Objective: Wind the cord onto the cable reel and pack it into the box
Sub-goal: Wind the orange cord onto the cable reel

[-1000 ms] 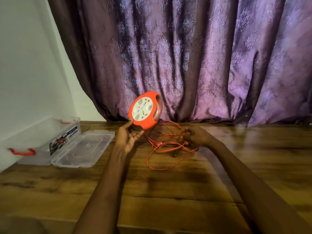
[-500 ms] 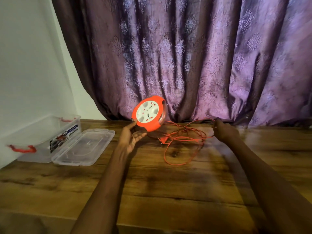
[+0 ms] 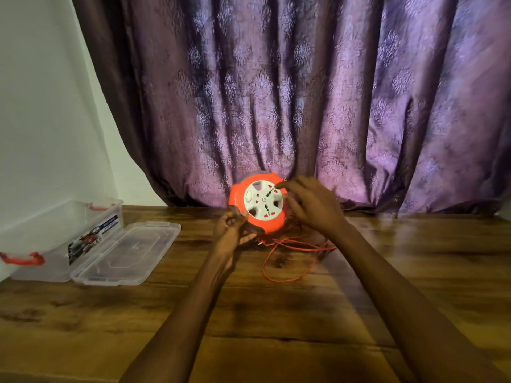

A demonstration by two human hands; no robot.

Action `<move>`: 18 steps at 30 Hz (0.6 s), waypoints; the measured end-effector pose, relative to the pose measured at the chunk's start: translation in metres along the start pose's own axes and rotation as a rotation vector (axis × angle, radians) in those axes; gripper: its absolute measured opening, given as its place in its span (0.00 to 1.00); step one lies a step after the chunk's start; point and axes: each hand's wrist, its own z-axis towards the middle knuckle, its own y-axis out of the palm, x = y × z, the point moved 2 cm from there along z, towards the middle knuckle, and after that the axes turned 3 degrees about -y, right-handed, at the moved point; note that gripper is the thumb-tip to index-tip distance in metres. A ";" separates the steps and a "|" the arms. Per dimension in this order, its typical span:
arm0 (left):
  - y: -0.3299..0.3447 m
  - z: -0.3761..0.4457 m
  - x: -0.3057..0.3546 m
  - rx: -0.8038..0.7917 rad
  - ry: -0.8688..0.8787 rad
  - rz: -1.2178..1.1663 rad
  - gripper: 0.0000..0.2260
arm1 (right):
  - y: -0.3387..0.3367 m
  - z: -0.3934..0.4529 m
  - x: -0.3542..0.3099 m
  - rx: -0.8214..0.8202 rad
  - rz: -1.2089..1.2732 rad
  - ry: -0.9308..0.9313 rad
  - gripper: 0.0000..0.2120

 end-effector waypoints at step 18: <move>0.024 -0.013 -0.014 -0.038 0.105 0.085 0.06 | 0.010 -0.006 -0.009 -0.384 -0.676 -0.544 0.25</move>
